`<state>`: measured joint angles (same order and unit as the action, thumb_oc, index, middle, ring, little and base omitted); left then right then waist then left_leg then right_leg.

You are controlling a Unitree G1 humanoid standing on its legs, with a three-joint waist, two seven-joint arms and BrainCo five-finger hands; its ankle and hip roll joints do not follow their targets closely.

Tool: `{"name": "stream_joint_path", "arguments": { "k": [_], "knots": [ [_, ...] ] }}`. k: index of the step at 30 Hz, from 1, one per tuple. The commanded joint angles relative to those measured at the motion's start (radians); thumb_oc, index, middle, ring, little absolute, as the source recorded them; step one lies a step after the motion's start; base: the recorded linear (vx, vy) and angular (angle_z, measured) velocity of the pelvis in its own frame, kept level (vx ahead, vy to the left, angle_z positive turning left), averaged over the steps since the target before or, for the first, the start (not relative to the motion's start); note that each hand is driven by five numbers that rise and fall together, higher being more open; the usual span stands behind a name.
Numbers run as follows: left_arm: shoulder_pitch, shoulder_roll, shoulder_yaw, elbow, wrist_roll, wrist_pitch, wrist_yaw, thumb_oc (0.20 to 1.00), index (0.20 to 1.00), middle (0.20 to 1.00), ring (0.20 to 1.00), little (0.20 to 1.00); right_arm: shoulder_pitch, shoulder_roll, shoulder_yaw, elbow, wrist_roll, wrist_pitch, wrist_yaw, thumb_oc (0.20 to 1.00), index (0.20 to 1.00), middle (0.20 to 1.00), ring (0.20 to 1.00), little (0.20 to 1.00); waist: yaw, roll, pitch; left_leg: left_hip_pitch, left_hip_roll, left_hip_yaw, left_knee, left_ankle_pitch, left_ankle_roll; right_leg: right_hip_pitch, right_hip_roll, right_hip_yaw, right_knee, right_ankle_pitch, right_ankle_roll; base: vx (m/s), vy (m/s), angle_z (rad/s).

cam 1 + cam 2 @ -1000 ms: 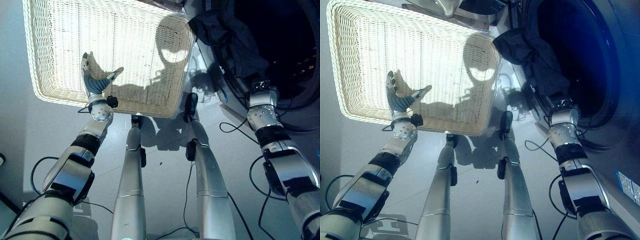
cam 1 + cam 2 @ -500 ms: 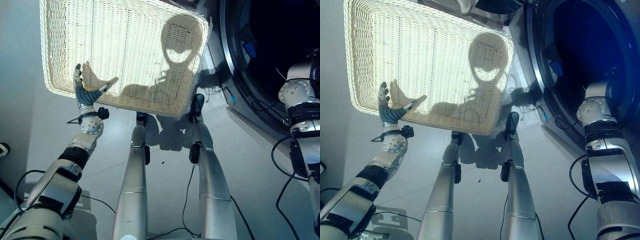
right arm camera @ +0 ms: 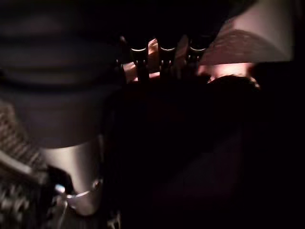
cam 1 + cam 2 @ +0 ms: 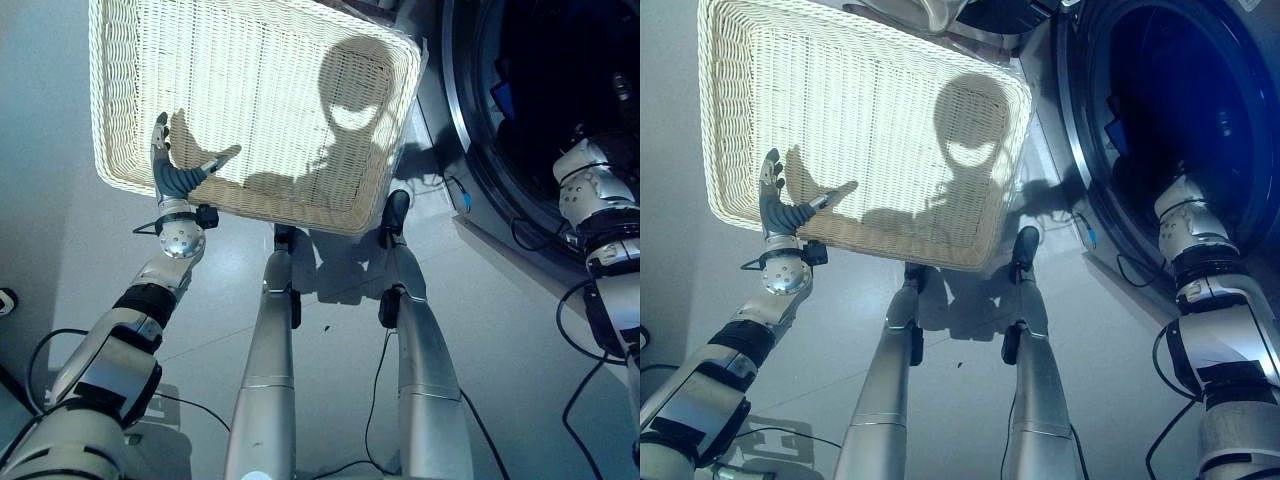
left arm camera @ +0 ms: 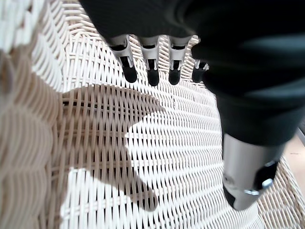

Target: Put the clothes into the washing machine.

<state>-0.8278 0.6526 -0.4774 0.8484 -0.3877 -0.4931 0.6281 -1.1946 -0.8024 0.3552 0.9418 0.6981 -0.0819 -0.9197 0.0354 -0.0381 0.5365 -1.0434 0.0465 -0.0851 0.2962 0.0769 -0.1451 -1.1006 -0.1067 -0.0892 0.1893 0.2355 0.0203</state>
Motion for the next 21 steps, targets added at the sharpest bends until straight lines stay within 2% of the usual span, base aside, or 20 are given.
{"name": "stream_joint_path", "arguments": {
  "k": [1,2,4,6,14,17,21],
  "knots": [
    [-0.007,-0.003,0.044,-0.017,-0.030,-0.021,0.024,1.000,1.000,1.000,1.000,1.000,-0.099,-0.215,0.094,-0.118,-0.291,0.103,-0.082,1.000,1.000,1.000,1.000,1.000,-0.017,0.035,-0.017,0.047,-0.102,0.012,-0.088,0.025,0.093,0.036,0.087,-0.075,0.107,-0.097,0.101,0.00,0.000,0.00],
    [-0.002,-0.007,0.049,-0.020,-0.026,-0.024,0.025,1.000,1.000,1.000,1.000,1.000,-0.110,-0.211,0.114,-0.161,-0.390,0.159,-0.089,1.000,1.000,1.000,1.000,1.000,-0.017,0.038,-0.017,0.045,-0.102,0.015,-0.088,0.025,0.094,0.033,0.088,-0.074,0.109,-0.100,0.101,0.00,0.000,0.00],
    [-0.004,-0.012,0.050,-0.020,-0.024,-0.026,0.024,1.000,1.000,1.000,1.000,1.000,-0.128,-0.212,0.151,-0.200,-0.459,0.206,-0.090,1.000,1.000,1.000,1.000,1.000,-0.017,0.039,-0.017,0.047,-0.102,0.020,-0.089,0.025,0.095,0.035,0.088,-0.074,0.107,-0.101,0.102,0.00,0.000,0.00],
    [-0.011,-0.024,0.057,-0.017,-0.015,-0.031,0.022,1.000,1.000,1.000,1.000,1.000,-0.139,-0.201,0.198,-0.274,-0.596,0.263,-0.070,1.000,1.000,1.000,1.000,1.000,-0.020,0.042,-0.017,0.046,-0.099,0.029,-0.089,0.024,0.095,0.035,0.088,-0.073,0.110,-0.111,0.104,-0.02,0.033,-0.01],
    [-0.037,-0.036,0.061,-0.023,0.026,-0.024,0.037,1.000,1.000,1.000,1.000,1.000,-0.063,-0.169,0.217,-0.420,-0.830,0.265,-0.034,1.000,1.000,1.000,1.000,1.000,-0.027,0.045,-0.017,0.033,-0.102,0.034,-0.085,0.018,0.099,0.020,0.083,-0.074,0.119,-0.122,0.110,0.00,0.000,0.00],
    [-0.027,-0.044,0.079,-0.037,0.046,-0.011,0.046,1.000,1.000,1.000,1.000,1.000,-0.007,-0.152,0.213,-0.516,-0.973,0.274,0.041,1.000,1.000,1.000,1.000,1.000,-0.036,0.040,-0.017,0.037,-0.102,0.040,-0.080,0.011,0.100,0.019,0.086,-0.072,0.121,-0.124,0.112,-0.01,0.011,0.00],
    [-0.020,-0.060,0.093,-0.043,0.071,0.000,0.050,1.000,1.000,1.000,1.000,1.000,0.089,-0.126,0.195,-0.607,-1.047,0.262,0.107,1.000,1.000,1.000,1.000,1.000,-0.048,0.036,-0.017,0.050,-0.099,0.049,-0.089,0.013,0.101,0.027,0.091,-0.065,0.118,-0.127,0.111,0.00,0.008,0.00]
  ]
}}
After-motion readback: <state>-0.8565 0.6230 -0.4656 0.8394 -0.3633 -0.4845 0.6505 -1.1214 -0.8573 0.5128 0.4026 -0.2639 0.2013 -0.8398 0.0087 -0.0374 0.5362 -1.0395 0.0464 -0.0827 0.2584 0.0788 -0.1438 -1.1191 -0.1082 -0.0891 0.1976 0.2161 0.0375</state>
